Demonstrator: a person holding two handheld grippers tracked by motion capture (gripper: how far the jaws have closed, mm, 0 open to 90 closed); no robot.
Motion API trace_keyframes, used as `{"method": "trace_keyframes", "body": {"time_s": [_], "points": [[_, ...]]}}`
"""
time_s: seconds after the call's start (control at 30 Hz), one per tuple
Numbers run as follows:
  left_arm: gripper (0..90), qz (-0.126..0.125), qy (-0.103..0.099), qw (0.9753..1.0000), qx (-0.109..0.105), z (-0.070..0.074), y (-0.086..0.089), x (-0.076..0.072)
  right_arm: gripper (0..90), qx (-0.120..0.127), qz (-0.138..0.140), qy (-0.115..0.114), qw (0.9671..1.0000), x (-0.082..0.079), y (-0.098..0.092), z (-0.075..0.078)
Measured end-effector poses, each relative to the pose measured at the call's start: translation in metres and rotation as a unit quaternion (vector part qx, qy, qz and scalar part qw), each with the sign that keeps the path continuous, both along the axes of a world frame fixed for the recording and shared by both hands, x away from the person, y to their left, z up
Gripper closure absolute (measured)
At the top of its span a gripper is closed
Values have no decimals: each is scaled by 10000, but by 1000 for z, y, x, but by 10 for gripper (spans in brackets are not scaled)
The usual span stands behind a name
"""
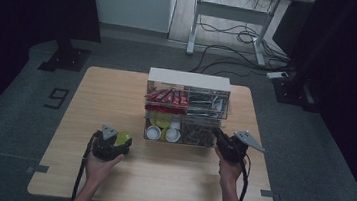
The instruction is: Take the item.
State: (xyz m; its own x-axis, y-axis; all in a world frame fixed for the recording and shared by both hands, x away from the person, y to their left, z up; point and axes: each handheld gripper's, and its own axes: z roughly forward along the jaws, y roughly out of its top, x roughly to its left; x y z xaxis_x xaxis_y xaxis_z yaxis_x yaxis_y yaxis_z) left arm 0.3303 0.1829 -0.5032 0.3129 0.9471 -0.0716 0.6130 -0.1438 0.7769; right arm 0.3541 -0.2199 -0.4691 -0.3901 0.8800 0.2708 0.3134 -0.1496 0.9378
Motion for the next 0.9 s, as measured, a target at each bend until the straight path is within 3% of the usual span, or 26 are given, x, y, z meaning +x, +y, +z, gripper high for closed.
{"method": "trace_keyframes", "body": {"time_s": [0.47, 0.9], "points": [[385, 194, 364, 9990, 187, -20, 15, 9, 893, -13, 2, 18, 10000, 0, 1, -1], [375, 204, 457, 9982, 342, -25, 13, 11, 893, -28, 5, 24, 10000, 1, 0, -2]]}}
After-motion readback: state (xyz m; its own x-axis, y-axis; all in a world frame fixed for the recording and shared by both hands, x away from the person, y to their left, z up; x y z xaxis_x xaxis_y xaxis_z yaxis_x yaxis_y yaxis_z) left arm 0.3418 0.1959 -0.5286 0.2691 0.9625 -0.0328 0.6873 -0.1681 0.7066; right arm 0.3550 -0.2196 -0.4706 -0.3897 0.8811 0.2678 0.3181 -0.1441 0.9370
